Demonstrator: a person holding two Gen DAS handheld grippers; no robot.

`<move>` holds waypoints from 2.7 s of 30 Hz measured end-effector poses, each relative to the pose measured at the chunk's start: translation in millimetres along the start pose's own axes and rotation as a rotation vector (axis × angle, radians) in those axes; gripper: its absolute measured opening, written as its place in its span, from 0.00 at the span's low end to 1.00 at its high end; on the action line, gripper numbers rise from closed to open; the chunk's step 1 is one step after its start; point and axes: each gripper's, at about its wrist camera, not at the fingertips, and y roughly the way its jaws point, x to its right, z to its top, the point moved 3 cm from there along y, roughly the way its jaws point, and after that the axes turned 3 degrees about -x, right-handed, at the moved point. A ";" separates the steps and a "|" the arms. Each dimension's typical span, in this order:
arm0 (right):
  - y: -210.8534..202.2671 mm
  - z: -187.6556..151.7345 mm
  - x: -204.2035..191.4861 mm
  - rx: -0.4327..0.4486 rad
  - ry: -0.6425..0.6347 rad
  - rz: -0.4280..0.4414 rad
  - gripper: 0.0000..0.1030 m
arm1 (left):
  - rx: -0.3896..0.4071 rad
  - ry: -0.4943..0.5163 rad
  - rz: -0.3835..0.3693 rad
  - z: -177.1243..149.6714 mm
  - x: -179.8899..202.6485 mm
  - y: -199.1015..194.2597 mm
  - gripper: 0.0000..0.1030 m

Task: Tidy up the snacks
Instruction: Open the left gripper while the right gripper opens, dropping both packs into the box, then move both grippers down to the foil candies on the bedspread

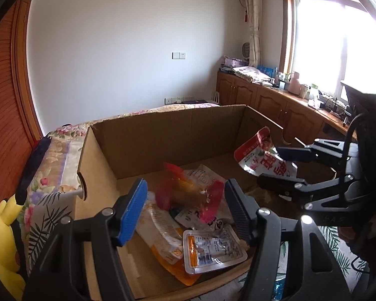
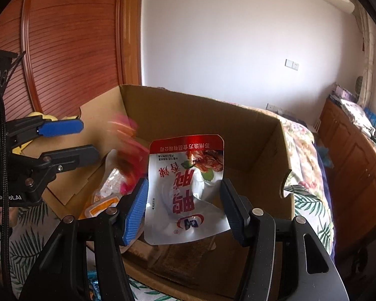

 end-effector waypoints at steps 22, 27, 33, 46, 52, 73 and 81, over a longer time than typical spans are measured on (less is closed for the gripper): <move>-5.8 -6.3 4.6 0.004 0.044 0.003 0.64 | 0.033 0.014 0.032 4.2 2.0 -23.6 0.63; -19.6 -6.8 4.4 0.021 0.052 0.005 0.64 | 0.047 0.025 0.040 7.8 6.1 -38.5 0.63; -39.3 -10.6 -0.8 0.043 0.058 0.016 0.64 | 0.057 0.030 0.046 4.4 10.8 -54.1 0.63; -85.0 -33.6 -22.8 0.083 0.061 0.061 0.64 | 0.051 0.013 0.038 -30.7 21.6 -90.8 0.75; -90.8 -54.7 -32.7 0.065 0.061 0.079 0.64 | 0.001 -0.006 -0.007 -69.3 26.7 -91.6 0.75; -63.6 -104.6 -47.6 -0.047 0.090 0.131 0.61 | -0.238 0.032 -0.142 -150.2 74.6 -43.8 0.72; -53.9 -113.1 -44.9 -0.073 0.107 0.137 0.61 | -0.290 0.046 -0.158 -153.8 81.2 -31.0 0.69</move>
